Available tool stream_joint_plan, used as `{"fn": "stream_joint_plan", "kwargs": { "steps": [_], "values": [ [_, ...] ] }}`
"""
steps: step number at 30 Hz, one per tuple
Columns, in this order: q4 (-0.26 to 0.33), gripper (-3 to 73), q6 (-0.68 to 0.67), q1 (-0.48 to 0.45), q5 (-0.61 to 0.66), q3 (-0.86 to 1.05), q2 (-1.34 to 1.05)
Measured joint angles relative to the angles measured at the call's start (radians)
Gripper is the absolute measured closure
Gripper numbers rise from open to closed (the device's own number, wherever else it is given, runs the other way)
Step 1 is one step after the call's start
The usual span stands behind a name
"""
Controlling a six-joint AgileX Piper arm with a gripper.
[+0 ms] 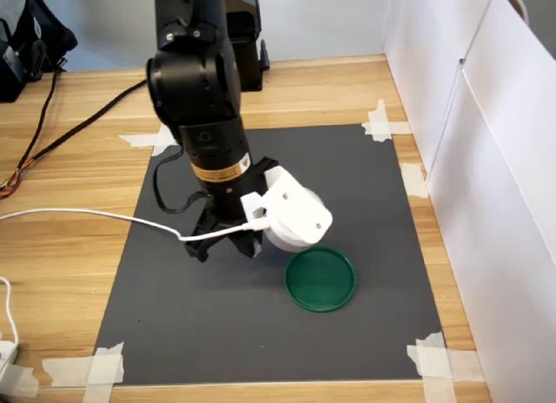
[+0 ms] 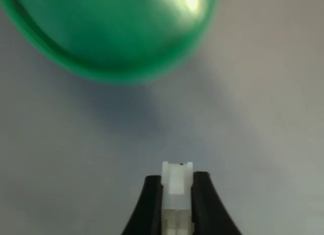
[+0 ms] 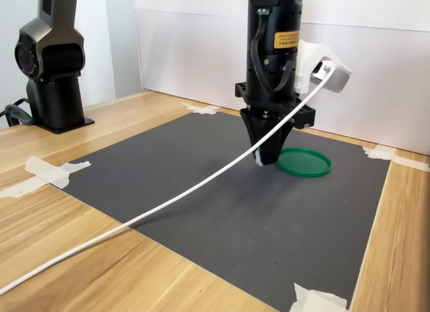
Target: Grasp a white terminal and put it in the green lid.
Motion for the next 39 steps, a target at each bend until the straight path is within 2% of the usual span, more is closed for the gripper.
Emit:
{"fn": "stream_joint_plan", "kwargs": {
  "steps": [5, 11, 18, 29, 33, 35, 39],
  "values": [
    [0.000, 61.2, 0.046, 0.076, -0.012, 0.000, -0.001],
    [0.000, 61.2, 0.114, 0.147, -0.100, 0.000, -0.001],
    [-0.006, 61.2, 0.169, 0.155, -0.159, 0.000, 0.020],
    [-0.020, 60.4, 0.178, 0.155, -0.175, 0.000, 0.055],
    [-0.022, 53.8, 0.181, 0.155, -0.185, 0.000, 0.055],
    [-0.022, 47.6, 0.181, 0.155, -0.185, 0.000, 0.055],
    [-0.022, 30.4, 0.181, 0.155, -0.186, 0.000, 0.055]
  ]
}}
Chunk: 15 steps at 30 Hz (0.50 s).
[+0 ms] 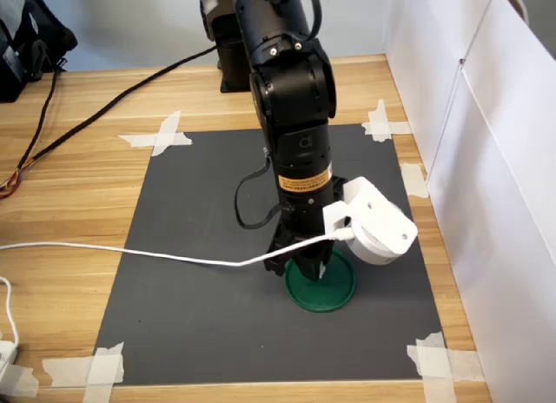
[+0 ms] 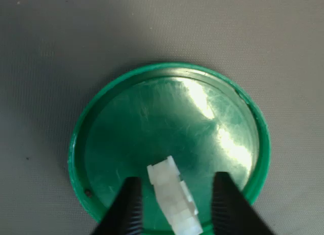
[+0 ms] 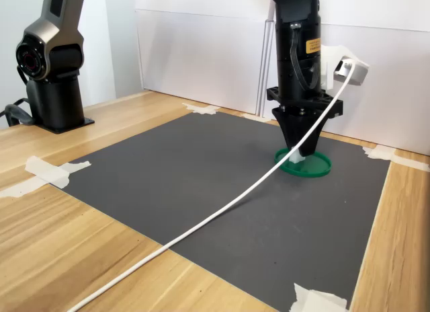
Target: Grasp a white terminal and put it in the green lid.
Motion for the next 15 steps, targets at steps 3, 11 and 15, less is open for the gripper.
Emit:
{"fn": "stream_joint_plan", "kwargs": {
  "steps": [3, 11, 15],
  "values": [
    [0.000, 20.7, 0.000, 0.000, -0.003, 0.000, -0.002],
    [0.010, 19.8, 0.036, -0.005, -0.031, 0.003, -0.143],
    [0.081, 31.1, 0.094, -0.048, -0.065, 0.003, -0.258]
  ]
}}
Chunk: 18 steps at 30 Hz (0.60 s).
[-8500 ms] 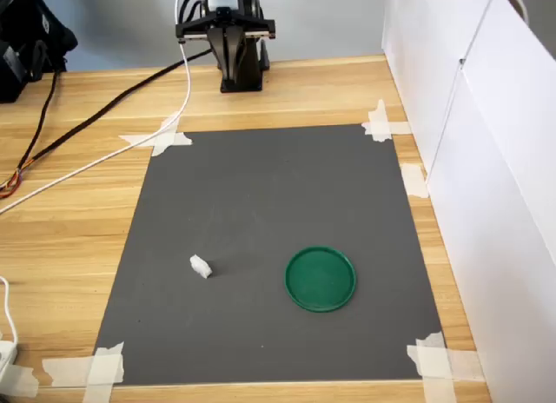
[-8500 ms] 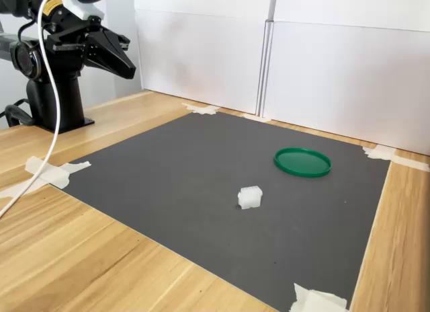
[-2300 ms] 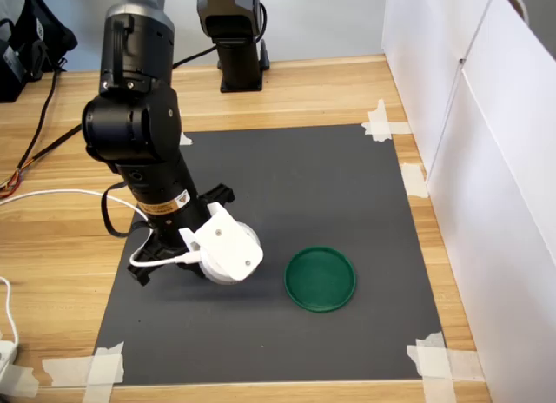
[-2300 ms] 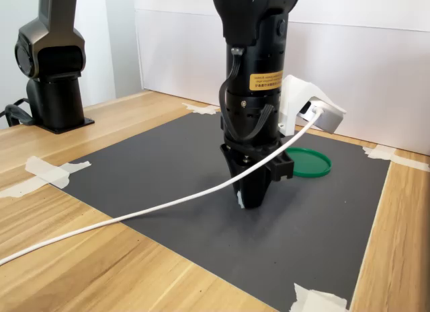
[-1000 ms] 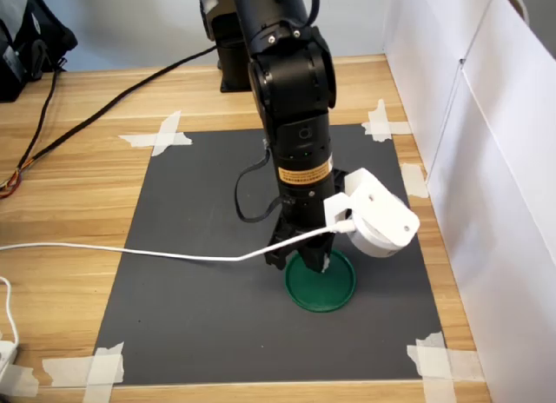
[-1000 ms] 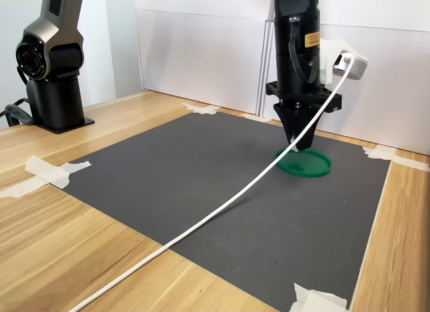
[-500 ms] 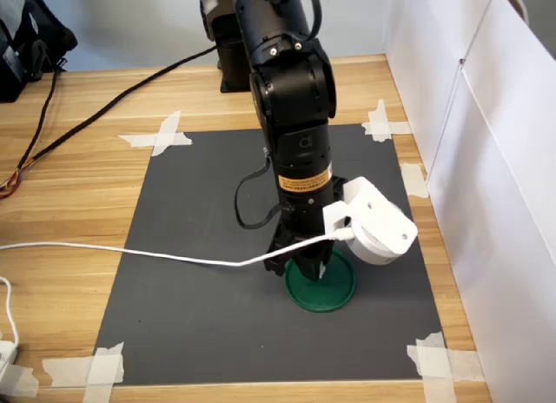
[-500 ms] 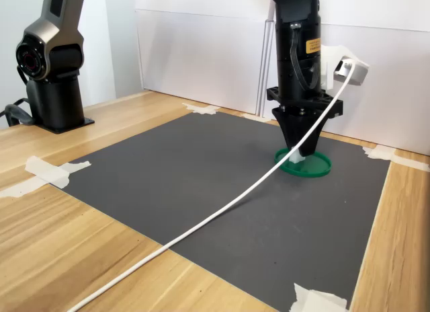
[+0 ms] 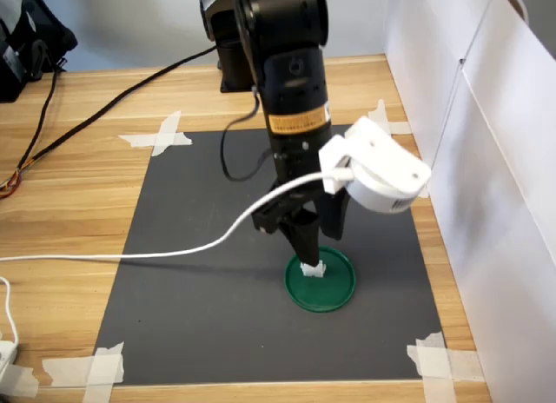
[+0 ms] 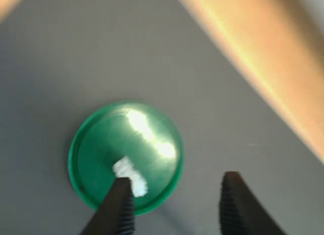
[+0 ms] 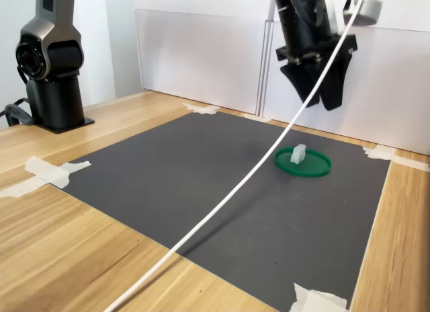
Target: Grasp a white terminal and put it in the green lid.
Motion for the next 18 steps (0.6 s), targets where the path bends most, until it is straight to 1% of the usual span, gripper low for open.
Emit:
{"fn": "stream_joint_plan", "kwargs": {
  "steps": [1, 2, 3, 6, 7, 9, 12, 15, 18],
  "values": [
    [0.016, 34.7, 0.010, -0.019, -0.007, 0.000, -0.032],
    [0.032, 40.9, 0.015, -0.037, -0.014, 0.000, -0.063],
    [0.041, 45.4, 0.017, -0.052, -0.017, 0.000, -0.095],
    [0.052, 62.5, 0.024, -0.098, -0.026, 0.000, -0.192],
    [0.053, 66.2, 0.031, -0.109, -0.032, 0.001, -0.225],
    [0.058, 69.6, 0.056, -0.128, -0.053, 0.020, -0.296],
    [0.059, 71.2, 0.129, -0.155, -0.113, 0.090, -0.408],
    [0.061, 71.5, 0.232, -0.183, -0.219, 0.225, -0.533],
    [0.061, 71.4, 0.361, -0.229, -0.374, 0.404, -0.680]
  ]
}}
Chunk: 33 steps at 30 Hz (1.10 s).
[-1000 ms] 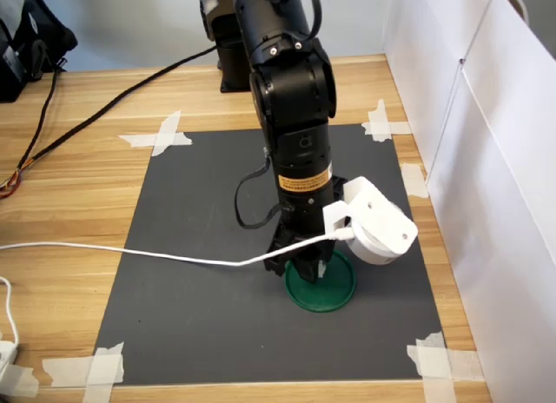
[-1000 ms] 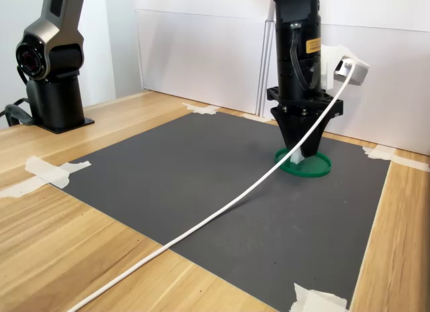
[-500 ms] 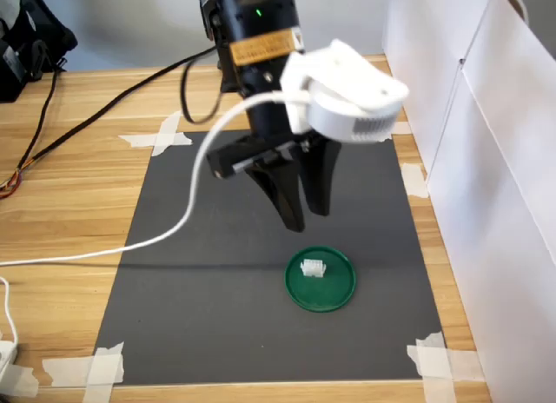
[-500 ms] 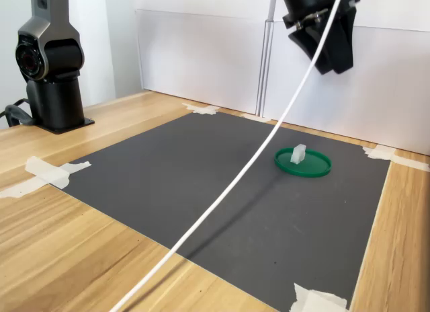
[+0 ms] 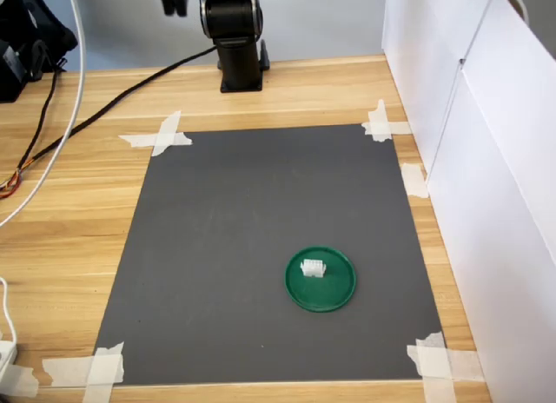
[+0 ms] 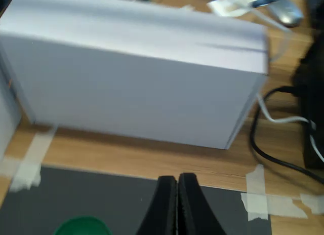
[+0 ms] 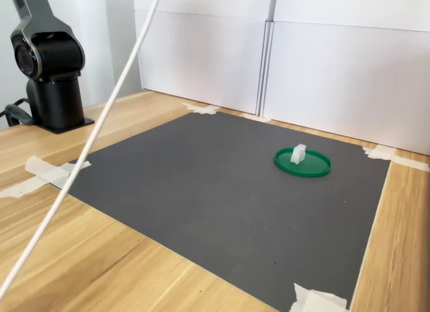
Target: Grasp a white terminal and put it in the green lid.
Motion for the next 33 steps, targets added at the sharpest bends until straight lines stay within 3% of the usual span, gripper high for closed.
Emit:
{"fn": "stream_joint_plan", "kwargs": {
  "steps": [6, 11, 14, 22, 33],
  "values": [
    [0.008, 71.4, 0.194, -0.118, -0.186, 0.338, -0.297],
    [0.025, 71.5, 0.227, -0.234, -0.206, 0.598, -0.505],
    [0.066, 71.5, 0.235, -0.280, -0.207, 0.722, -0.601],
    [0.086, 71.5, 0.216, -0.288, -0.205, 0.954, -0.769],
    [0.110, 71.6, 0.206, -0.288, -0.104, 1.025, -0.902]
  ]
}}
